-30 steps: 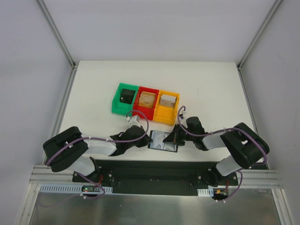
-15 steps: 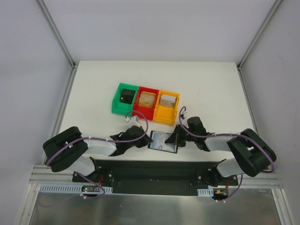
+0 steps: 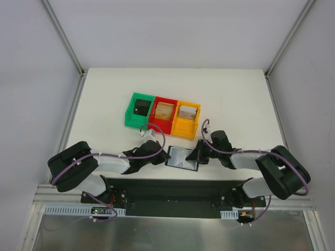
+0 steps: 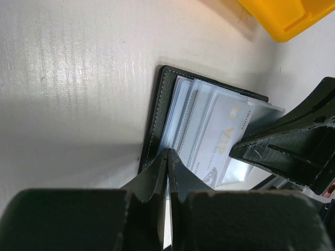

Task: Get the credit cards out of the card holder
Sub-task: Remove the credit card from the card holder.

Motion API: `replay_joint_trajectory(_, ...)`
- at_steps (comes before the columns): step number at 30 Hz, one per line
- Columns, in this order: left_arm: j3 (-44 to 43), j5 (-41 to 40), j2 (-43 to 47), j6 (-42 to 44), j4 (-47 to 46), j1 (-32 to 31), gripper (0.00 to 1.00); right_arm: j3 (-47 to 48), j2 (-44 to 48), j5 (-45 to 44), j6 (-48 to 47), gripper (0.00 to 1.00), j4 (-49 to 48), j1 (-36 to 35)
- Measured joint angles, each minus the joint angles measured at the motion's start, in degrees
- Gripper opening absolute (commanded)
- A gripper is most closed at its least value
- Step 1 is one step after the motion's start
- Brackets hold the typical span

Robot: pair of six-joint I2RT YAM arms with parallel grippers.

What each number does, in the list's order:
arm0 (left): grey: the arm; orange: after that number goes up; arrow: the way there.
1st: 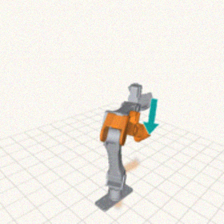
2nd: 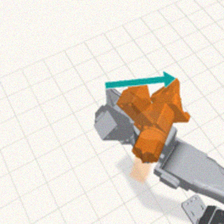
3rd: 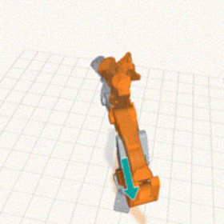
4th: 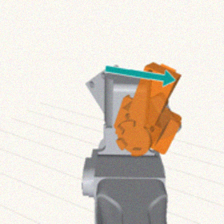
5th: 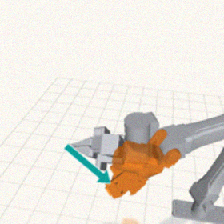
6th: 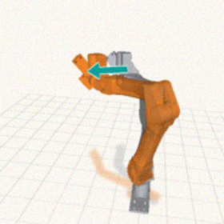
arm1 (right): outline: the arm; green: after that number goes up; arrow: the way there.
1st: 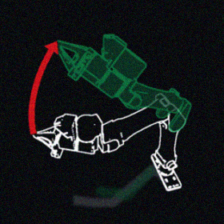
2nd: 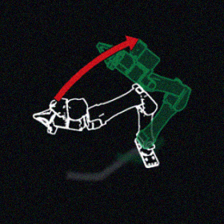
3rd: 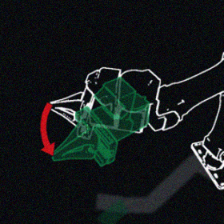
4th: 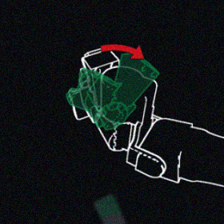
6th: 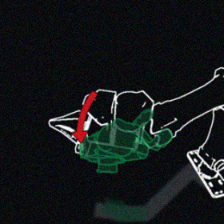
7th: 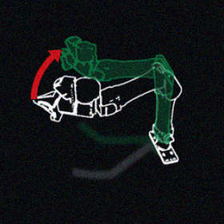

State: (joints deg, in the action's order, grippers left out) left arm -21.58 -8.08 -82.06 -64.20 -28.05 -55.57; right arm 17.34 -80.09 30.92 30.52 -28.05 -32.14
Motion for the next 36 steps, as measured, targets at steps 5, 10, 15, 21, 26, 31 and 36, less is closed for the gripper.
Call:
replay_joint_trajectory(5,0.7,-0.6,1.4,0.1,0.7,0.0,0.00,0.0,0.0,0.9,-0.9,0.01,0.5,0.5)
replay_joint_trajectory(10,2.4,-2.6,6.6,1.9,5.4,-0.4,0.19,1.1,-1.6,2.7,-2.4,0.01,1.6,0.6)
replay_joint_trajectory(15,3.3,-4.0,11.8,4.9,9.0,-0.7,0.31,3.1,-3.0,4.2,-4.4,0.01,3.6,0.6)
replay_joint_trajectory(21,3.3,-2.8,14.4,9.1,5.9,-0.6,0.28,5.9,-3.3,5.2,-7.3,0.01,7.6,0.6)
replay_joint_trajectory(26,0.0,2.9,9.4,13.0,1.2,-0.6,0.19,8.0,-4.7,6.0,-9.2,0.01,10.1,0.6)
replay_joint_trajectory(31,-4.5,8.9,1.5,14.5,-3.3,-0.6,0.05,9.7,-5.9,7.0,-10.5,0.01,12.0,0.6)
replay_joint_trajectory(36,-5.1,10.7,-2.8,14.8,-4.0,-0.6,0.00,9.8,-5.9,7.3,-11.4,0.01,13.0,0.6)
